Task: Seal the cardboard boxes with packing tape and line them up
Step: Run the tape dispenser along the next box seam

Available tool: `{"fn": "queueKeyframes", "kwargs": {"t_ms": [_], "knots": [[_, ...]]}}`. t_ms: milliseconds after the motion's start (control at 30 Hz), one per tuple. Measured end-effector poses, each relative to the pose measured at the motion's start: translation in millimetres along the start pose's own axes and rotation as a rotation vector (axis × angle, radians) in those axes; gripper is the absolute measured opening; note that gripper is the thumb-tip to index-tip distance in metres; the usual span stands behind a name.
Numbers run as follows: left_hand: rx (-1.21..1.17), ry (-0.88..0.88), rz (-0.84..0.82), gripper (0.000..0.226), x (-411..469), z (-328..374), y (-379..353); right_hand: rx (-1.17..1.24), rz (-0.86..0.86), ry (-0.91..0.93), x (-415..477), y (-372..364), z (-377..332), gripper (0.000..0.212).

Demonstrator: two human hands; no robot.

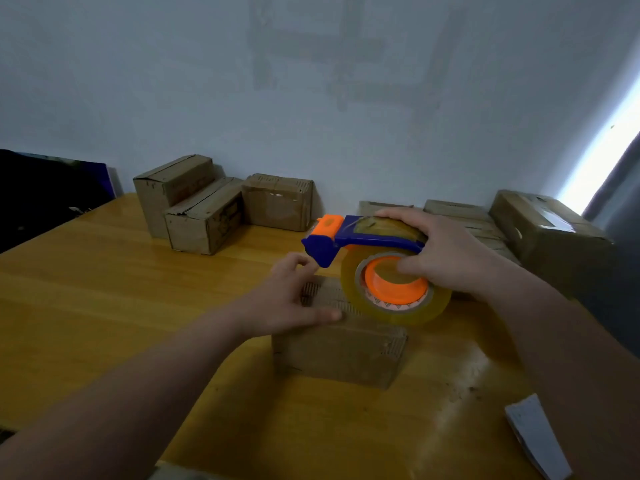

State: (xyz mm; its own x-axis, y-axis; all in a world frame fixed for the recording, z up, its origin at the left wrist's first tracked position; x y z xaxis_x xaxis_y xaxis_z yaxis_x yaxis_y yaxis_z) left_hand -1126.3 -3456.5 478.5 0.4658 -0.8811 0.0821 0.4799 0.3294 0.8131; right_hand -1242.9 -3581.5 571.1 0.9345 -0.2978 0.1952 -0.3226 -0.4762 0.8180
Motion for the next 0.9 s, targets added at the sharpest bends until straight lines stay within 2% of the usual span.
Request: {"fn": "queueKeyframes", "kwargs": {"t_ms": [100, 167, 200, 267, 333, 467, 533, 700, 900], "knots": [[-0.197, 0.161, 0.315, 0.032, -6.0, -15.8, 30.4, 0.023, 0.008, 0.005, 0.3, 1.0, 2.1, 0.070], [-0.568, 0.368, 0.451, 0.015, -13.9, -32.4, 41.1, 0.017, 0.004, 0.021, 0.4, 0.3, 1.7, 0.070], [-0.801, 0.464, 0.429, 0.014, -15.5, -36.5, 38.3, 0.010, 0.000, 0.026, 0.6, 0.0, 1.6, 0.070], [-1.144, 0.597, 0.230, 0.029, -15.6, -29.5, 24.5, 0.005, -0.008, 0.027, 0.6, 0.1, 1.6, 0.071], [-1.275, 0.633, 0.055, 0.037, -15.7, -15.2, 15.4, -0.001, -0.015, 0.025, 1.0, 0.6, 1.5, 0.071], [-1.328, 0.636, 0.058, 0.013, -13.9, -7.1, 16.9, -0.017, -0.034, 0.031, 3.4, -0.6, 0.8, 0.071], [-1.294, 0.637, 0.064, 0.008, -14.7, -8.0, 18.1, -0.031, -0.050, 0.037, 4.2, -1.1, -0.3, 0.072], [-1.116, 0.598, 0.142, 0.011, -19.1, -18.8, 27.9, -0.131, -0.125, 0.086, 6.5, 1.0, -14.4, 0.072], [-1.106, 0.633, 0.192, 0.012, -33.9, -41.9, 26.8, -0.342, -0.292, 0.078, 12.9, -3.6, -32.6, 0.078]]}}
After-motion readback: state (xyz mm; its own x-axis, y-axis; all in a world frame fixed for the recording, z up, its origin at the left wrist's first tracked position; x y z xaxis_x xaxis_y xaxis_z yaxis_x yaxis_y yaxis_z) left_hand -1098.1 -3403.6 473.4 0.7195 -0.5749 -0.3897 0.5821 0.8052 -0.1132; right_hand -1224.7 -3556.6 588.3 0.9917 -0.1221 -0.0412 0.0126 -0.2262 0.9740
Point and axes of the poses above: each hand's wrist, its own x-axis towards the middle knuckle, its own y-axis out of the back of the hand, z = x × y, the point moved 8 cm from there along x, towards the middle knuckle, and after that the axes turned 4 degrees about y, right-handed, at the moved point
